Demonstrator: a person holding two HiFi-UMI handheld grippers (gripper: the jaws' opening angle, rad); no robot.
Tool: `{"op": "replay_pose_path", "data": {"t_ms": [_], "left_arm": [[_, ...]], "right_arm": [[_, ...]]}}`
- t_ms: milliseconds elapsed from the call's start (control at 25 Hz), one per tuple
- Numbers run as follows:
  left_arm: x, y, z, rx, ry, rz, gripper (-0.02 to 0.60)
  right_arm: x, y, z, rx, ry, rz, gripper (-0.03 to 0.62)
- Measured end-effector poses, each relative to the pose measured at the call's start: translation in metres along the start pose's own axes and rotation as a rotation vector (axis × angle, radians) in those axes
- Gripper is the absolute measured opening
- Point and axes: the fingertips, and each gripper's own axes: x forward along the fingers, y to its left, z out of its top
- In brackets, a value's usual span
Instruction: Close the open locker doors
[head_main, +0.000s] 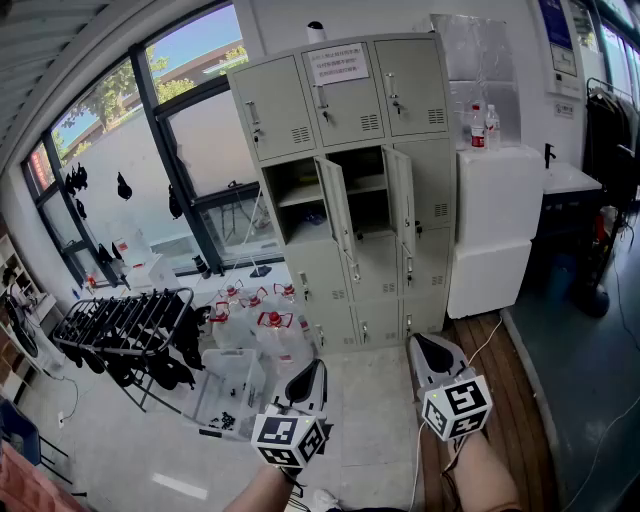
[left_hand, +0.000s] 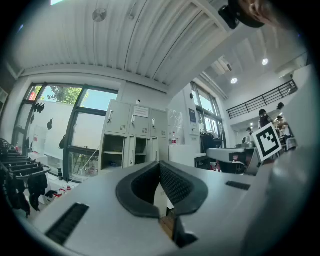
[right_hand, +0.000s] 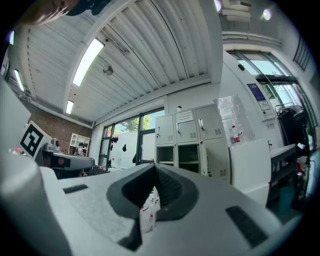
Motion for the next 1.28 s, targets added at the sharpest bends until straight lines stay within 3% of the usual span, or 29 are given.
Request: {"op": "replay_pose_path", "data": {"t_ms": [800, 1280], "left_arm": [[0.019, 0.004, -0.012, -0.023, 0.011, 0.029, 0.003], [0.086, 0.063, -0.021, -0.023, 0.02, -0.032, 0.003]], "right_arm": [[0.008, -0.02, -0.007, 0.031, -0.006, 0.005, 0.002], [0.085, -0.034, -0.025, 0.068, 0.004, -0.034, 0.003]]}}
